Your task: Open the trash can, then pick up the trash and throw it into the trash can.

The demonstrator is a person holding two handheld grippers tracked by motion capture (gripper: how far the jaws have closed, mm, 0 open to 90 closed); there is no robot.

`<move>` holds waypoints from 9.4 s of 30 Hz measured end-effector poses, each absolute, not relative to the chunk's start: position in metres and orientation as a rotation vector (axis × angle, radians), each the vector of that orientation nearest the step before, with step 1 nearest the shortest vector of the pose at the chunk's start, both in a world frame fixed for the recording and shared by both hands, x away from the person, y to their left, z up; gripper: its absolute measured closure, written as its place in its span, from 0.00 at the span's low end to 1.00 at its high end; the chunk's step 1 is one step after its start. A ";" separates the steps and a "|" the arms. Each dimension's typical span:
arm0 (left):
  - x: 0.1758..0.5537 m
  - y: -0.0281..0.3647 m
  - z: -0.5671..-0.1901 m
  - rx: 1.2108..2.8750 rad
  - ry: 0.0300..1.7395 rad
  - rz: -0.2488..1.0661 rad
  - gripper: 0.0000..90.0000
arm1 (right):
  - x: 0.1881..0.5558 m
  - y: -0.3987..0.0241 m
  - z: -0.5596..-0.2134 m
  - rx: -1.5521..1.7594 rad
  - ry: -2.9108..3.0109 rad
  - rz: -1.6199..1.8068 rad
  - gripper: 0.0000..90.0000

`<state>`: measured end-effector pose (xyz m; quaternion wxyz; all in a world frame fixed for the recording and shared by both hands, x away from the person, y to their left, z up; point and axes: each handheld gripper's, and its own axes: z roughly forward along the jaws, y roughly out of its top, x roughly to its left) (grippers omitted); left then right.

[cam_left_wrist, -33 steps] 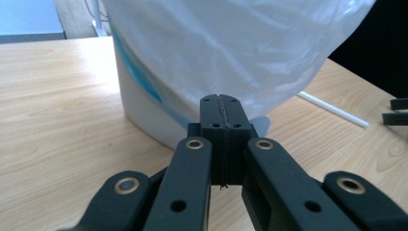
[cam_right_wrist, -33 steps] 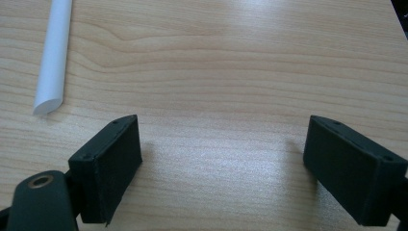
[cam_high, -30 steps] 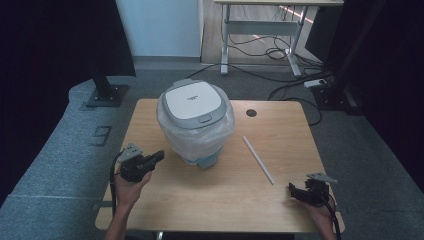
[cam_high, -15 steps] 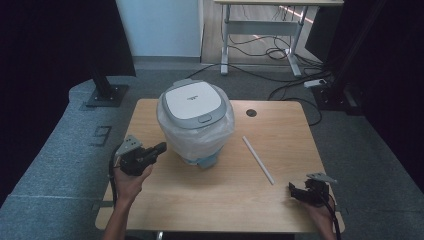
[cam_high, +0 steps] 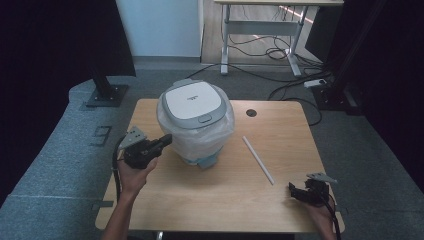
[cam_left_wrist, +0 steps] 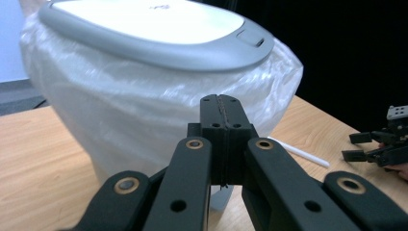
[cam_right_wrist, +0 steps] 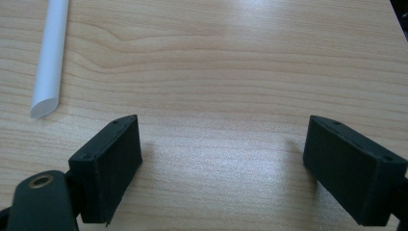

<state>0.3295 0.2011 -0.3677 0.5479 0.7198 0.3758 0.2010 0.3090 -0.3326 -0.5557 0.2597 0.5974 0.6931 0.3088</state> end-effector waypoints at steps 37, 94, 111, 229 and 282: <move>0.359 0.158 -0.332 1.732 0.813 0.463 1.00 | 0.309 -0.333 -0.555 1.621 1.877 0.836 0.14; 0.398 0.111 -0.339 1.799 0.847 0.430 1.00 | 0.309 -0.332 -0.556 1.620 1.877 0.836 0.14; 0.399 0.111 -0.338 1.812 0.847 0.407 1.00 | 0.309 -0.332 -0.556 1.622 1.876 0.836 0.14; 0.345 0.208 -0.518 1.958 1.134 0.327 0.28 | 0.409 -0.224 -0.539 1.452 2.140 0.885 0.63; 0.345 0.207 -0.521 1.967 1.147 0.312 0.29 | 0.361 -0.235 -0.396 1.247 1.911 1.467 0.89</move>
